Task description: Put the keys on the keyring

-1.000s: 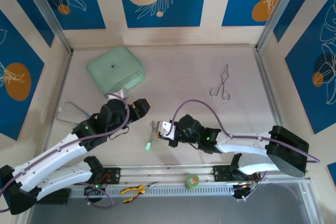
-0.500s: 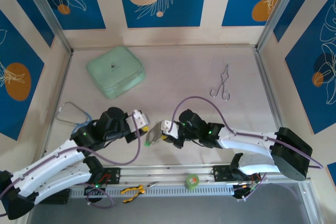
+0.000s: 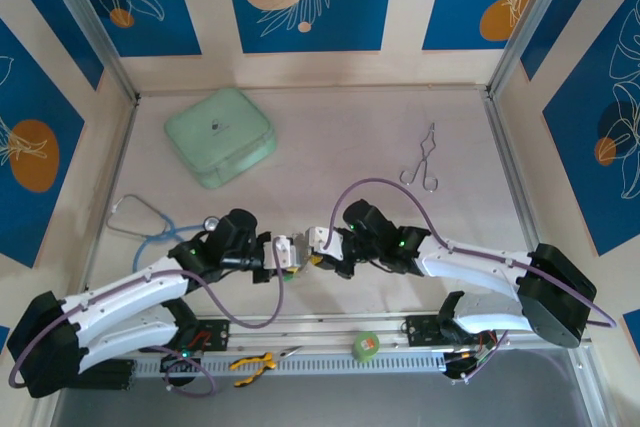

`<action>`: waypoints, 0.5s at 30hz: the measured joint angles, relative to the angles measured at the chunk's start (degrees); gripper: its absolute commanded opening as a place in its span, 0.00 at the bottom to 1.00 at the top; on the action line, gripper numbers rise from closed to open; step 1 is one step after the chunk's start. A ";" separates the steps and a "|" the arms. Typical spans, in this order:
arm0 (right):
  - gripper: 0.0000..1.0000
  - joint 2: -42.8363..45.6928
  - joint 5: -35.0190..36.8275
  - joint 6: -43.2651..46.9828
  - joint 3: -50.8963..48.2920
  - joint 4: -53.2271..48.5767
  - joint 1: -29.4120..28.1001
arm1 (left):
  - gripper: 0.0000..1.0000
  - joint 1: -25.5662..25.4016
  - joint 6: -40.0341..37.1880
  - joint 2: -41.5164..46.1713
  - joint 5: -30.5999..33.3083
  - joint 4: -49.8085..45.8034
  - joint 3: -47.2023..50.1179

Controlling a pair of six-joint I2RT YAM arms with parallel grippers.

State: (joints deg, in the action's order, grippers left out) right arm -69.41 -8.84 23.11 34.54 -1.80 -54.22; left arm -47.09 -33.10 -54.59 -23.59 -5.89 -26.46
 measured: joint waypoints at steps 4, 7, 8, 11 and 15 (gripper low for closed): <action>0.00 0.00 -0.85 1.55 1.05 -1.95 0.26 | 0.23 1.29 0.26 -0.76 -2.23 3.30 0.07; 0.00 0.00 -1.09 2.40 1.77 -3.45 0.35 | 0.24 1.84 1.29 -0.68 -3.41 5.73 0.39; 0.00 -0.02 -1.22 2.56 2.08 -3.89 0.35 | 0.24 1.90 1.73 -0.68 -3.80 6.56 0.70; 0.00 -0.02 -1.64 3.04 3.13 -5.11 0.35 | 0.24 1.99 3.13 -0.72 -5.42 7.74 1.31; 0.00 -0.02 -1.97 3.58 4.46 -6.69 0.35 | 0.18 1.99 4.07 -1.22 -6.99 8.85 1.53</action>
State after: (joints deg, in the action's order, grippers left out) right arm -69.43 -10.81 26.70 39.00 -8.49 -53.87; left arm -45.10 -29.04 -55.81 -30.59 2.96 -24.93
